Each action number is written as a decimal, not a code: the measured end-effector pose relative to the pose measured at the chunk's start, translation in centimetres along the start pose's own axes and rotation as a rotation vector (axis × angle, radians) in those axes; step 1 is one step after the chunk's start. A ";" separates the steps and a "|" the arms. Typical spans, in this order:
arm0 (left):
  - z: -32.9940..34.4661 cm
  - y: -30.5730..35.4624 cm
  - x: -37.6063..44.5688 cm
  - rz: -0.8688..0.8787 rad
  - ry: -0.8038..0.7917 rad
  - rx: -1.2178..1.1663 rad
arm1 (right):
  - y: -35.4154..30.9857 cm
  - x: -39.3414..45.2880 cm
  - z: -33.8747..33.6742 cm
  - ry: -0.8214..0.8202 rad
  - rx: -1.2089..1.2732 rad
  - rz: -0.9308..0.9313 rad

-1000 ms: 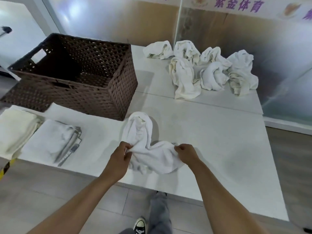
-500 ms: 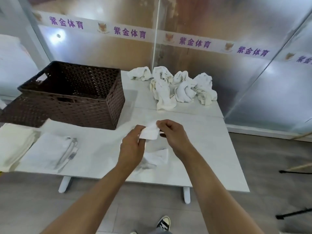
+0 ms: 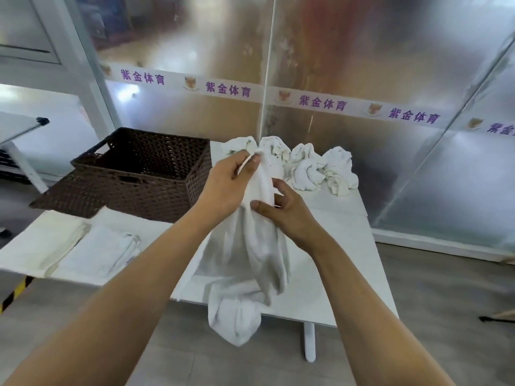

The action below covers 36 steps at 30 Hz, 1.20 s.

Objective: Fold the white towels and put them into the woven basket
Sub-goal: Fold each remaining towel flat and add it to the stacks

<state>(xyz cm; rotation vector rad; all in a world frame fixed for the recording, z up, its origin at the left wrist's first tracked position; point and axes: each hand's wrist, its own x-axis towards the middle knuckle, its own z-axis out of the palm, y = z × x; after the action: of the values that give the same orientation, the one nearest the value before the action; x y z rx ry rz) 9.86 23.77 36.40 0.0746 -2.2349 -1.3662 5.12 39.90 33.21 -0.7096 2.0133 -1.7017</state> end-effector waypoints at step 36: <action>-8.9 -13.0 -21.9 -0.301 0.472 0.364 | 26.6 -32.0 -8.5 0.764 -0.714 0.957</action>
<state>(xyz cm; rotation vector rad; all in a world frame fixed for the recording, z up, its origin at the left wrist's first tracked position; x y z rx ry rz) 30.11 16.82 19.94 0.8026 -2.0796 -0.9309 22.01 69.57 7.93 0.8080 2.7756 -0.6727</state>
